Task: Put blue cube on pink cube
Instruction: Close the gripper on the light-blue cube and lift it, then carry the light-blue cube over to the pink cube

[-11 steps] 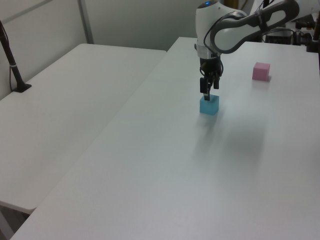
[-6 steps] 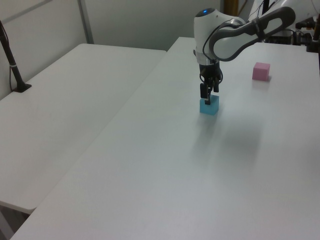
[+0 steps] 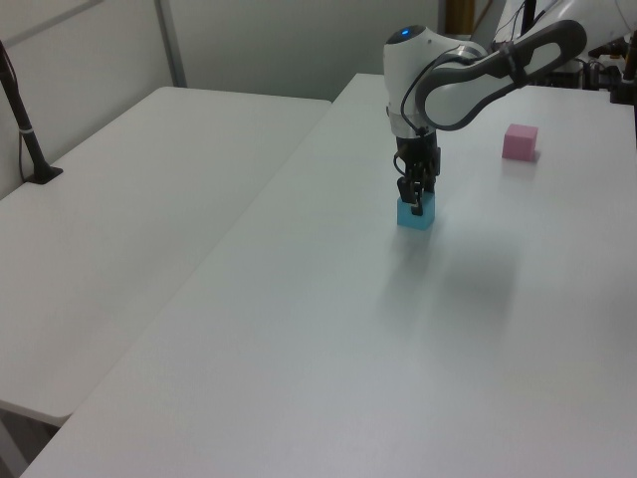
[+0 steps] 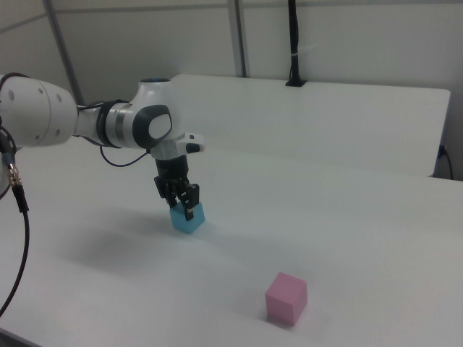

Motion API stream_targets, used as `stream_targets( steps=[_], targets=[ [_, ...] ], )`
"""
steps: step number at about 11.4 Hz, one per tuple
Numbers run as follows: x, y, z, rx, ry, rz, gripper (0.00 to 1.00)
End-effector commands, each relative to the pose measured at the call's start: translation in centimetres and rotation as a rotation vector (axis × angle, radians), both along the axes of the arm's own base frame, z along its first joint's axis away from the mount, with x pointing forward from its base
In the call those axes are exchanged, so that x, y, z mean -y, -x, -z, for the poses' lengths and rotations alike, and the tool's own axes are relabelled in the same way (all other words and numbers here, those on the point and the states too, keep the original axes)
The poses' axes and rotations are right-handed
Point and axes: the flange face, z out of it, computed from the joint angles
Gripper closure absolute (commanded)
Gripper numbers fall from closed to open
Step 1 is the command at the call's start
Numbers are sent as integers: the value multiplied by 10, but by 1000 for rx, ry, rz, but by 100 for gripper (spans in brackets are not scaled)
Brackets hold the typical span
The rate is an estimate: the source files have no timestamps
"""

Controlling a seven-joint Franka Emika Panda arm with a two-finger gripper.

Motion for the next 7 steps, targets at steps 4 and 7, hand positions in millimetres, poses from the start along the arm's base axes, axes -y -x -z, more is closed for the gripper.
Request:
stream_targets(
  steps=[4,7],
  targets=[
    [36,35,-100,-21,-8,22,98],
    [89,69,-162,-39,-38,18,98]
  ],
)
